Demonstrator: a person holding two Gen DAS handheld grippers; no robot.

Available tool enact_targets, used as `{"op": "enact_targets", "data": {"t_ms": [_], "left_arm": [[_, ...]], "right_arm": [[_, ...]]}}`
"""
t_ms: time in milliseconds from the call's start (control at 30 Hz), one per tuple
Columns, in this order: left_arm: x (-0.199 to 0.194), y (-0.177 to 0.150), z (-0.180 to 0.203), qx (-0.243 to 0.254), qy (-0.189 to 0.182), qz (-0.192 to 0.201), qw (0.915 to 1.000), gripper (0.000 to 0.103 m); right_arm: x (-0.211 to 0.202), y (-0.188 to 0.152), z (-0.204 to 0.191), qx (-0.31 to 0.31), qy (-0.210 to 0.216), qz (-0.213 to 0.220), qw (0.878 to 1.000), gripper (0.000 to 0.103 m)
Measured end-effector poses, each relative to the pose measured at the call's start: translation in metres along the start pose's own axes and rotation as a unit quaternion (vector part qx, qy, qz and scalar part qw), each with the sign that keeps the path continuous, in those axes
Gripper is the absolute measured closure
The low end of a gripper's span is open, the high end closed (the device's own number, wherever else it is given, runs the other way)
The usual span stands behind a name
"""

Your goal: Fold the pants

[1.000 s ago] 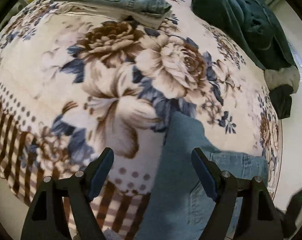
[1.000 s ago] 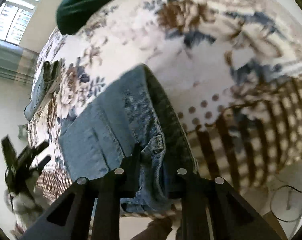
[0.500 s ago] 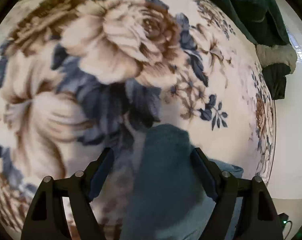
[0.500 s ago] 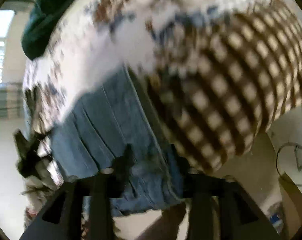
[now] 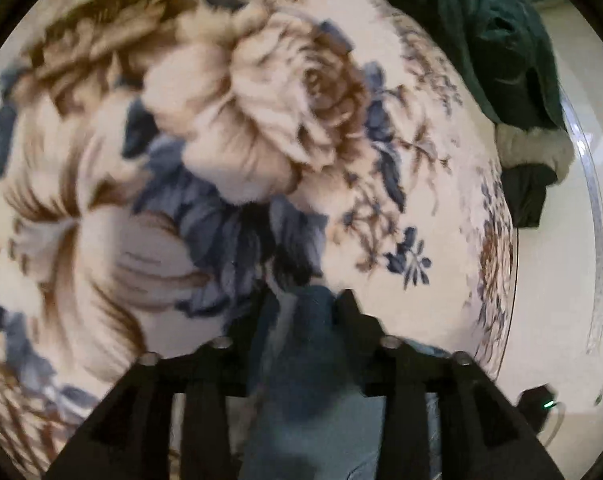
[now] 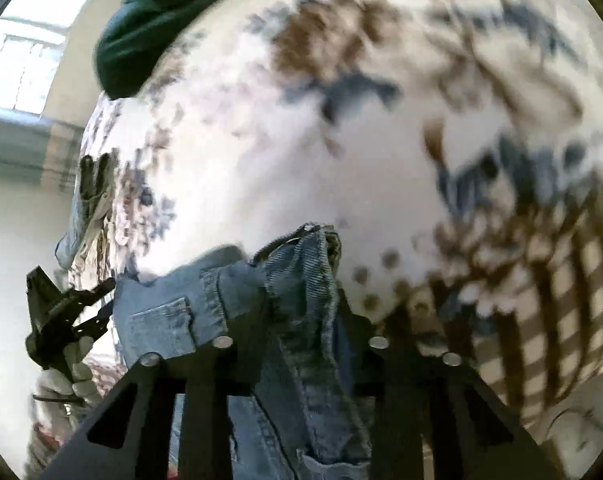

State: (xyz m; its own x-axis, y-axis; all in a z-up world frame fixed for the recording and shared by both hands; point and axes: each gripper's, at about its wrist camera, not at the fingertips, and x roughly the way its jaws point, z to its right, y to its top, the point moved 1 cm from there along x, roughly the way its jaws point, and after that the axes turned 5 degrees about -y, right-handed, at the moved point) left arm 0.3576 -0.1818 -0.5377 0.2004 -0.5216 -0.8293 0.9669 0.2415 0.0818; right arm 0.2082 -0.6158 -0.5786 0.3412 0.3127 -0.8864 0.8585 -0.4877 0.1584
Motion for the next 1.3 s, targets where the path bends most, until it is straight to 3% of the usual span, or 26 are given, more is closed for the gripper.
{"op": "enact_targets", "data": {"t_ms": [33,67,233,367,400,467,500,567,633,700,733,767,800,833,900,933,967,1000,1033,1067,1167,1300], "left_arm": [[-0.006,-0.003,0.003,0.008,-0.002,0.005,1.0,0.026],[-0.009,-0.004,0.004,0.009,-0.006,0.009,0.9999,0.015],[-0.009,-0.007,0.012,0.017,-0.019,0.023,0.9994,0.015],[0.017,-0.009,0.014,0.016,-0.011,-0.004,0.9998,0.015],[0.023,-0.01,0.014,0.019,-0.006,-0.013,0.9997,0.015],[0.037,-0.013,0.015,0.036,0.014,-0.024,0.999,0.016],[0.04,-0.014,0.015,0.045,0.024,-0.02,0.9985,0.021],[0.045,-0.013,0.01,0.055,0.026,-0.008,0.9981,0.068],[0.042,-0.009,0.003,0.035,0.009,-0.004,0.9993,0.075],[0.037,-0.002,-0.01,-0.013,-0.014,0.001,0.9998,0.076],[0.032,0.002,-0.02,-0.05,-0.036,0.002,0.9981,0.075],[0.028,0.004,-0.025,-0.074,-0.046,0.002,0.9962,0.075],[0.024,0.005,-0.03,-0.09,-0.052,0.0,0.9945,0.075],[0.016,0.004,-0.032,-0.097,-0.05,-0.003,0.994,0.07],[0.001,-0.003,-0.025,-0.072,-0.025,0.007,0.9971,0.05],[-0.009,-0.009,-0.018,-0.048,-0.004,0.017,0.9987,0.03],[-0.021,-0.019,-0.009,-0.015,0.013,0.03,0.9994,0.016],[-0.026,-0.024,-0.006,0.001,0.016,0.034,0.9993,0.014],[-0.032,-0.032,-0.003,0.019,0.02,0.033,0.9991,0.014],[-0.035,-0.041,0.001,0.036,0.03,0.026,0.9985,0.013],[-0.037,-0.063,0.0,0.059,0.067,0.009,0.996,0.013],[-0.029,-0.089,-0.005,0.062,0.063,-0.02,0.9959,0.013]], "right_arm": [[-0.011,0.002,-0.007,-0.012,-0.002,0.019,1.0,0.087],[-0.019,0.006,-0.013,-0.017,-0.008,0.031,0.999,0.087],[-0.022,0.018,-0.013,-0.026,-0.034,0.044,0.998,0.087],[-0.036,0.019,-0.008,-0.017,-0.025,0.066,0.997,0.086],[-0.033,0.019,-0.004,-0.013,-0.024,0.061,0.998,0.085],[-0.012,0.021,0.009,0.008,-0.033,0.006,0.999,0.084],[-0.007,0.02,0.02,0.024,-0.045,-0.014,0.999,0.084],[-0.014,0.014,0.041,0.066,-0.023,-0.022,0.997,0.081],[-0.028,0.002,0.054,0.098,0.004,-0.017,0.995,0.08],[-0.043,-0.016,0.062,0.111,0.014,-0.02,0.993,0.072],[-0.047,-0.025,0.064,0.119,0.019,-0.024,0.992,0.052],[-0.05,-0.037,0.067,0.13,0.025,-0.029,0.991,0.037],[-0.052,-0.05,0.07,0.143,0.032,-0.035,0.989,0.036],[-0.051,-0.06,0.072,0.153,0.034,-0.044,0.987,0.036],[-0.043,-0.086,0.078,0.19,0.034,-0.075,0.978,0.036],[-0.038,-0.094,0.08,0.205,0.035,-0.085,0.974,0.036],[-0.033,-0.103,0.083,0.222,0.044,-0.094,0.969,0.036],[-0.026,-0.111,0.085,0.235,0.061,-0.096,0.965,0.036],[-0.021,-0.116,0.086,0.244,0.07,-0.093,0.963,0.04],[-0.018,-0.12,0.086,0.255,0.082,-0.08,0.96,0.059],[-0.019,-0.124,0.074,0.238,0.048,-0.043,0.969,0.08],[-0.04,-0.137,0.073,0.238,0.067,0.019,0.969,0.086]]}}
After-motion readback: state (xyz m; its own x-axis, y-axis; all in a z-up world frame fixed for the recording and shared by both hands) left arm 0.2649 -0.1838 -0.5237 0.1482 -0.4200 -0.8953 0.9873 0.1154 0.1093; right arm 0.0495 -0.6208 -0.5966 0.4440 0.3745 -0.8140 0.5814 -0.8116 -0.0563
